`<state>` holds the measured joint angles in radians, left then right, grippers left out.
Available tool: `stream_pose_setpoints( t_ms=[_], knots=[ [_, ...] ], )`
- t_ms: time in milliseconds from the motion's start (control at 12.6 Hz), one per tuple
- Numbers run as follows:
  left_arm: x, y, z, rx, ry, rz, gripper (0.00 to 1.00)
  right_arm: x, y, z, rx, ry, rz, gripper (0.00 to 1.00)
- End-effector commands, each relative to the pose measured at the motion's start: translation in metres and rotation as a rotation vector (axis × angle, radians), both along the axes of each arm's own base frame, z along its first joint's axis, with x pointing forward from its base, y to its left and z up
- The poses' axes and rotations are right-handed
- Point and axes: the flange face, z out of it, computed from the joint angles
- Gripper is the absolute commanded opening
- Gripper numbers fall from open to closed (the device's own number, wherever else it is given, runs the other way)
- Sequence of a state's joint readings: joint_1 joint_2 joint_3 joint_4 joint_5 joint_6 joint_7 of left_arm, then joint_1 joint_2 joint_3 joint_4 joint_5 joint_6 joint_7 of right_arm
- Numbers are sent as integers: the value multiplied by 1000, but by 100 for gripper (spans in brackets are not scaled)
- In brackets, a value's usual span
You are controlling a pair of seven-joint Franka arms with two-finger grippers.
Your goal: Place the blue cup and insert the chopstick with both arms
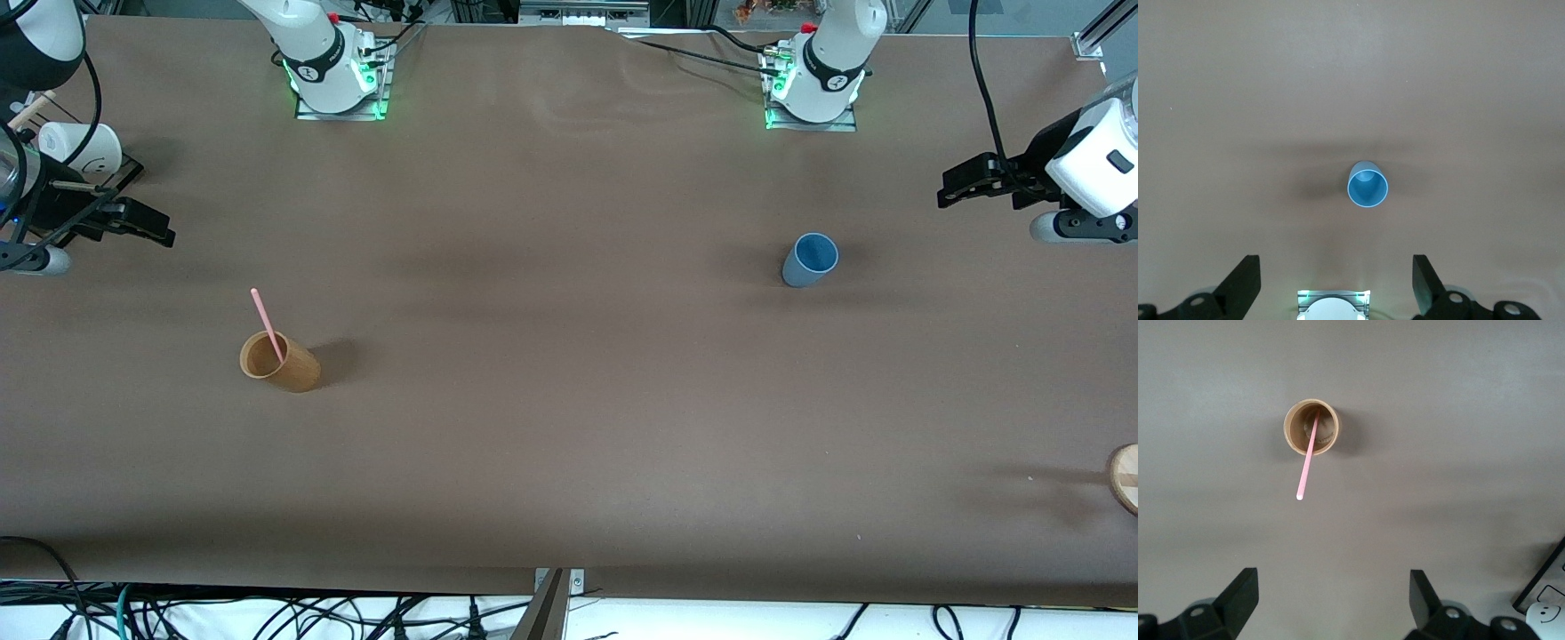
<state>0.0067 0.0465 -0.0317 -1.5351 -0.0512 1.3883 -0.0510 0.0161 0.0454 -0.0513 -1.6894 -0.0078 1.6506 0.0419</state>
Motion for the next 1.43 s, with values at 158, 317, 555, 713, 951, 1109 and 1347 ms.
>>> stream_pose_setpoints(
  t_ms=[158,317,555,713,951,1109,1347],
  knots=[
    [3,0,6,18,-4,-14,100,-3,2,2,4,-4,5,100],
    [3,0,6,18,-4,-14,100,-2,2,3,4,-6,3,100],
    [3,0,6,17,-4,-14,100,-2,2,3,4,-6,3,100],
    [3,0,6,17,-4,-14,100,-3,2,2,4,-3,5,100],
    [3,0,6,17,-4,-14,100,-3,2,1,4,2,3,100],
    [3,0,6,17,-4,-14,100,-3,1,2,4,-1,1,100],
    [3,0,6,15,-4,-14,100,-3,2,1,4,0,3,100]
  ],
)
